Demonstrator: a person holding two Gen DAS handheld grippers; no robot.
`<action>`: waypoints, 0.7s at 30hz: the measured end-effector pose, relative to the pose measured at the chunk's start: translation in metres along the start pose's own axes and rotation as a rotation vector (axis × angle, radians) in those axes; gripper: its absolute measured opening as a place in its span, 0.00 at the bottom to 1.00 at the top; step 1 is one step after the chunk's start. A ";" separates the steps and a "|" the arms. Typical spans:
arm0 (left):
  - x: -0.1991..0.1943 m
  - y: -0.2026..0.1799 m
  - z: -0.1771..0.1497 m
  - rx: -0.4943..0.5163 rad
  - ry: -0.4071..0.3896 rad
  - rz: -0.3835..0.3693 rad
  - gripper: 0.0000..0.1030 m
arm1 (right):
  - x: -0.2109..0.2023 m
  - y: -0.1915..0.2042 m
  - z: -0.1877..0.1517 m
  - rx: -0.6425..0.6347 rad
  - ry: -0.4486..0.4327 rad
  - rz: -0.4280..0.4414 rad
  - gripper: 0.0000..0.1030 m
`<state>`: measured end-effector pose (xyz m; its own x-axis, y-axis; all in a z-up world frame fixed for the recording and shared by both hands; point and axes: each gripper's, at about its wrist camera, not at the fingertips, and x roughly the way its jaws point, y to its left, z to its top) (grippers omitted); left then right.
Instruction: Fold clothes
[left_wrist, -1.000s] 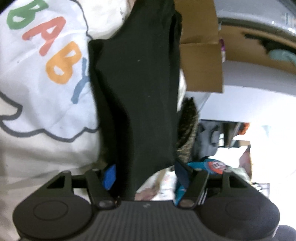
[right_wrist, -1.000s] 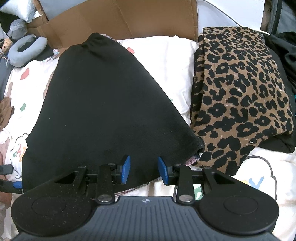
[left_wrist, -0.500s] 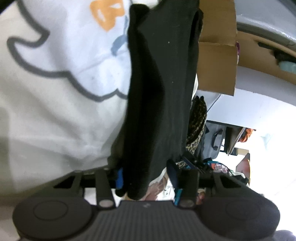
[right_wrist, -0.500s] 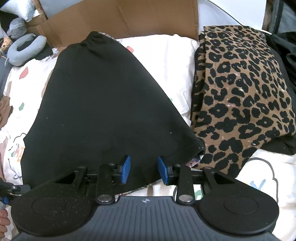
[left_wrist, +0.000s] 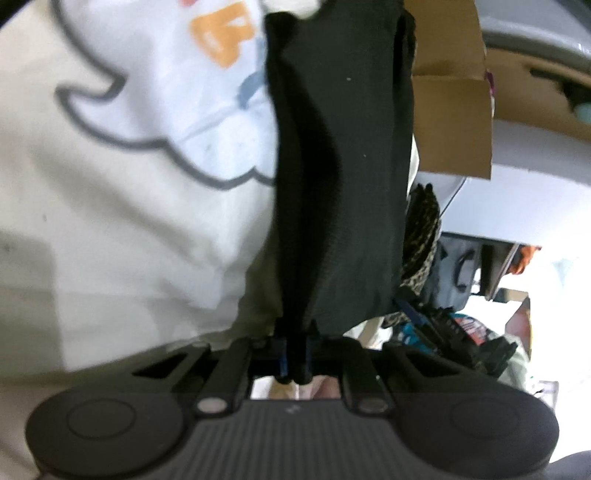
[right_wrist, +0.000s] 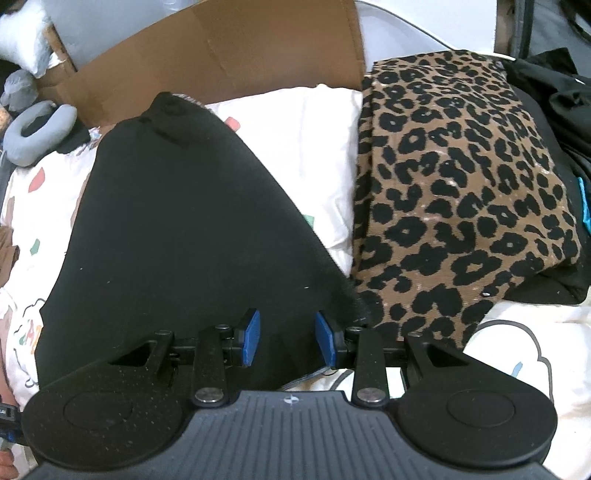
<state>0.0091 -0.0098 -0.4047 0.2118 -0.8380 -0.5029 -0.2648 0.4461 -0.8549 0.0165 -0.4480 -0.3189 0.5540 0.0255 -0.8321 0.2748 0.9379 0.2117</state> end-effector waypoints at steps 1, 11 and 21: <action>-0.003 -0.003 0.001 0.016 0.002 0.013 0.08 | 0.000 -0.002 0.000 -0.001 -0.004 -0.004 0.39; -0.028 -0.018 0.001 0.102 -0.010 0.121 0.08 | 0.000 -0.006 0.000 -0.060 -0.033 -0.013 0.39; -0.036 -0.029 -0.001 0.137 -0.045 0.185 0.08 | 0.030 -0.004 0.008 -0.121 0.040 0.063 0.38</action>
<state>0.0080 0.0074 -0.3620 0.2136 -0.7244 -0.6554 -0.1730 0.6322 -0.7552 0.0383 -0.4542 -0.3406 0.5349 0.0974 -0.8393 0.1424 0.9687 0.2032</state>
